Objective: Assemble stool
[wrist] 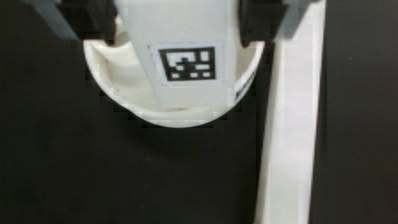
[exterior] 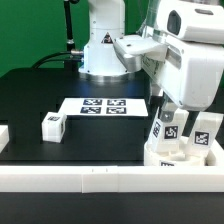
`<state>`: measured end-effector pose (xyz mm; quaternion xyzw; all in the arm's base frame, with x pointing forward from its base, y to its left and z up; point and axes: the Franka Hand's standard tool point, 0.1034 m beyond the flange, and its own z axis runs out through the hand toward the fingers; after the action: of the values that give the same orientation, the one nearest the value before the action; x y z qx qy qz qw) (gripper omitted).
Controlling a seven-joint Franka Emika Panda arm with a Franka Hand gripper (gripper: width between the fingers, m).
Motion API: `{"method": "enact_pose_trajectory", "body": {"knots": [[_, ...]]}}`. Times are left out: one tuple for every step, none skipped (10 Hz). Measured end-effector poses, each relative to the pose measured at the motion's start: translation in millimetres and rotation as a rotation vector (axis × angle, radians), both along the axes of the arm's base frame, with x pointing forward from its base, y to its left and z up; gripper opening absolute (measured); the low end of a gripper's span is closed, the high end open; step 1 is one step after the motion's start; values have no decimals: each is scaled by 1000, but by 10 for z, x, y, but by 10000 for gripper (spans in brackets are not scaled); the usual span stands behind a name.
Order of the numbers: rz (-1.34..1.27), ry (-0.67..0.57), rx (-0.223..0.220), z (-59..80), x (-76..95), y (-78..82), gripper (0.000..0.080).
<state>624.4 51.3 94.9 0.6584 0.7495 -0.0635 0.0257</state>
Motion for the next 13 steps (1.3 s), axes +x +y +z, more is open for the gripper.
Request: {"method": "enact_pose_trajectory", "body": {"knots": [[-125,-16,-6,0,0,-1,327],[-227,-29,-10,-1,-1,1,327],[-341,-44,-15,-2,-1,1,327],[-448,-58,-20,-2,-1,0,327],[-519,-65,-22,-6,-5,-3,327],[-695,-74,-24,-8,-17,-30,328],[-854,-79,-21,-11,-27,-46,328],[-1018,-81,-17,-15,-40,-37,328],[-1168,-74,-28,-16,-63,-31,328],[-1243,-72,-31,-16,-63,-24,328],[-1356,-77,-31,-16,-59,-12,328],[-1442,-86,-36,-15,-57,-1,328],[-1548,-97,-45,-14,-55,7,328]]}}
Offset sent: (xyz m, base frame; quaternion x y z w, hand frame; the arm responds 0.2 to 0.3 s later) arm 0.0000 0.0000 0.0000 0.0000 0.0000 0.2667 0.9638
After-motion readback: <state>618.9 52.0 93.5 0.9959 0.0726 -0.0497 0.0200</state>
